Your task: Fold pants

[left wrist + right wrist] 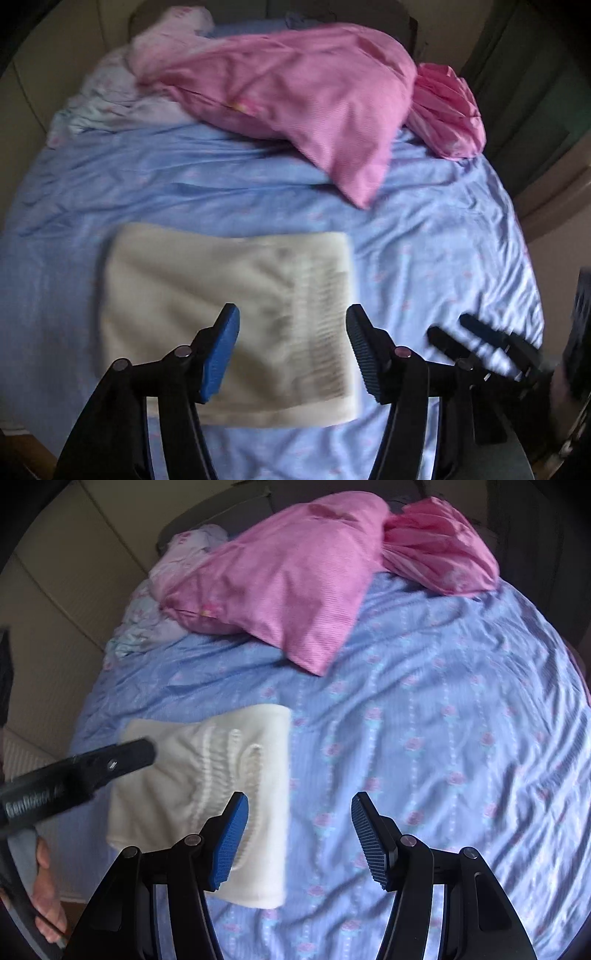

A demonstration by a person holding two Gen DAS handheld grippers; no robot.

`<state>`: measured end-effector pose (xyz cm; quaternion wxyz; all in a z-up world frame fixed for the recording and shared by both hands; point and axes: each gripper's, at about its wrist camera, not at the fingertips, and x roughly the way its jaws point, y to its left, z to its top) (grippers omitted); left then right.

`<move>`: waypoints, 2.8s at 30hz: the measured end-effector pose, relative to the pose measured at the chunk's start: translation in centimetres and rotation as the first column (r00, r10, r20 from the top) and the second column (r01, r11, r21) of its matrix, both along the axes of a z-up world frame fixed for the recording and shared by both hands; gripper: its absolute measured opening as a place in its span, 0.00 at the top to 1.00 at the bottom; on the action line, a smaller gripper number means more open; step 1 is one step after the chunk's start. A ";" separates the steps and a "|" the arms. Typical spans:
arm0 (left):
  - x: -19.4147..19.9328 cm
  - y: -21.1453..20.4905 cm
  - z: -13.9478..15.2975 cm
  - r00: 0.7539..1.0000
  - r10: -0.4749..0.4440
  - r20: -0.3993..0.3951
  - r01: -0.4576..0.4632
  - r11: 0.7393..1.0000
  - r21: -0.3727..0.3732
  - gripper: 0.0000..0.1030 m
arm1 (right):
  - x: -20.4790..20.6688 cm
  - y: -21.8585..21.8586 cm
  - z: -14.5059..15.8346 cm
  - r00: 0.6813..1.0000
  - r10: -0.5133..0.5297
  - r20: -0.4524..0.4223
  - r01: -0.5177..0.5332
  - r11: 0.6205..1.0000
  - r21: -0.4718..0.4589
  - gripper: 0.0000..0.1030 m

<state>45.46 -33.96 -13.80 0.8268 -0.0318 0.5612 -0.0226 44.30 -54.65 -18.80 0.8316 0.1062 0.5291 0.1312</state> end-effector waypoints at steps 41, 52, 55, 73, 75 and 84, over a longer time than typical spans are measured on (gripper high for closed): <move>-9.6 17.0 -15.1 0.885 0.411 -0.219 -0.434 0.898 -0.070 0.36 | 7.2 10.1 -6.4 0.995 0.021 -0.099 -0.011 0.996 0.093 0.83; -13.9 19.4 -14.7 0.839 0.506 -0.203 -0.497 0.863 0.095 0.55 | 6.6 12.7 -3.7 0.994 0.094 0.059 -0.089 0.993 -0.077 0.84; -14.0 18.1 -12.7 0.871 0.470 -0.146 -0.473 0.881 0.011 0.52 | 7.2 12.5 -3.2 0.995 0.086 0.056 -0.082 0.994 -0.072 0.84; -10.7 19.0 -16.1 0.850 0.486 -0.205 -0.467 0.874 0.133 0.33 | 4.7 8.8 -5.5 0.997 -0.058 -0.040 0.050 0.981 -0.189 0.77; -11.3 18.8 -15.9 0.859 0.472 -0.199 -0.433 0.877 0.209 0.35 | 3.2 7.9 -5.7 0.996 -0.067 -0.066 0.056 0.986 -0.160 0.73; -13.1 17.6 -11.7 0.917 0.375 -0.136 -0.347 0.918 0.191 0.36 | -0.1 6.3 -7.4 0.988 -0.020 -0.150 0.027 0.999 0.046 0.68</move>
